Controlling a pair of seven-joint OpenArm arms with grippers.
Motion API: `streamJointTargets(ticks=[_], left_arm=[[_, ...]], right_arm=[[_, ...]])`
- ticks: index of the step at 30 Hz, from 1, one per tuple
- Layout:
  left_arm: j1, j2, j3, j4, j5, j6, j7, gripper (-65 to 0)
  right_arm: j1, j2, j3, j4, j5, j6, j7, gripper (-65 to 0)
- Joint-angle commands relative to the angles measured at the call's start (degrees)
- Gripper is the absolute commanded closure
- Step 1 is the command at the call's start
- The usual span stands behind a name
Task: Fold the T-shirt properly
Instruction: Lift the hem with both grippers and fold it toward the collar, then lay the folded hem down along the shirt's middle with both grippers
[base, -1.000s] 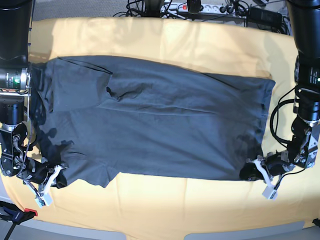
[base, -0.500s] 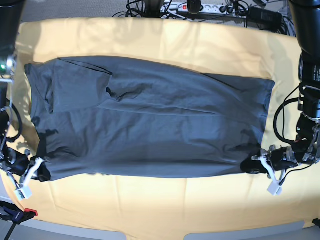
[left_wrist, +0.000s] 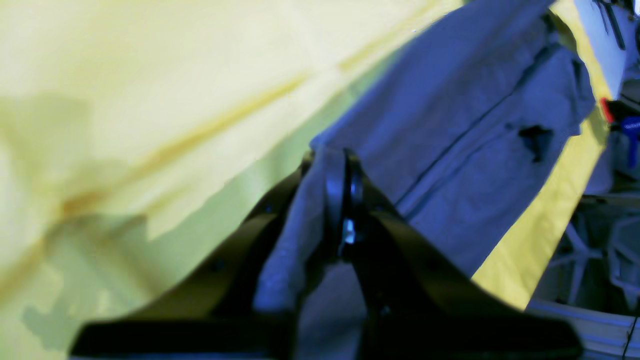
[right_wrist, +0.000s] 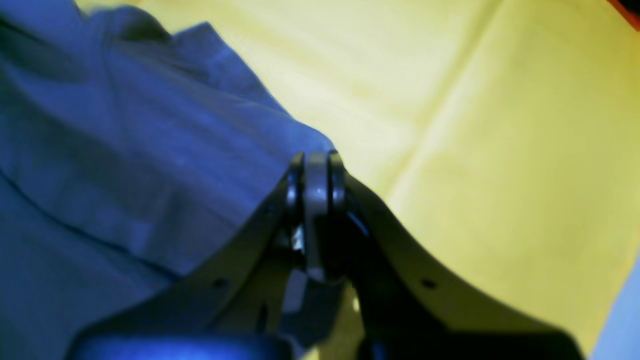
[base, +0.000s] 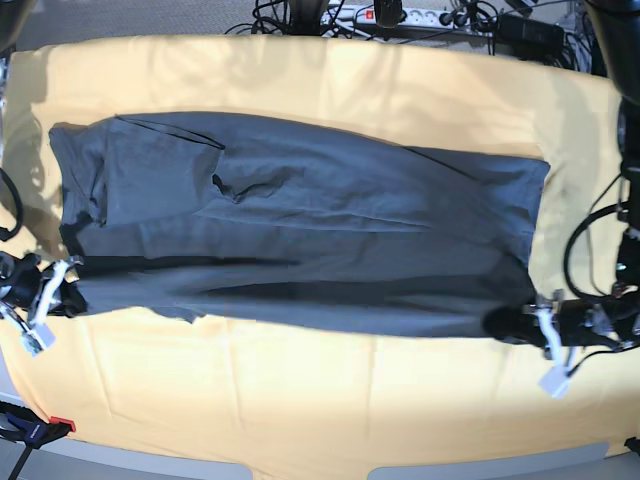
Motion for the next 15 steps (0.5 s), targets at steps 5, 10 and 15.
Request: streamJointTargets(ticks=[5, 10, 15], left_arm=[[1.1, -3.8, -0.5, 0.7, -4.3, -0.5, 3.1, 0.0], [7.6, -6.3, -0.5, 2.7, -4.3, -0.5, 4.7, 0.0], [12.7, -10.4, -0.7, 10.1, -4.3, -0.5, 4.7, 0.0]], right_arm=[[1.4, 2.1, 0.7, 0.9, 1.0, -0.1, 0.8, 0.0], [1.4, 2.2, 0.7, 0.9, 1.1, -0.1, -0.6, 0.0], [1.4, 2.2, 0.7, 0.9, 7.0, -0.1, -7.5, 0.0]])
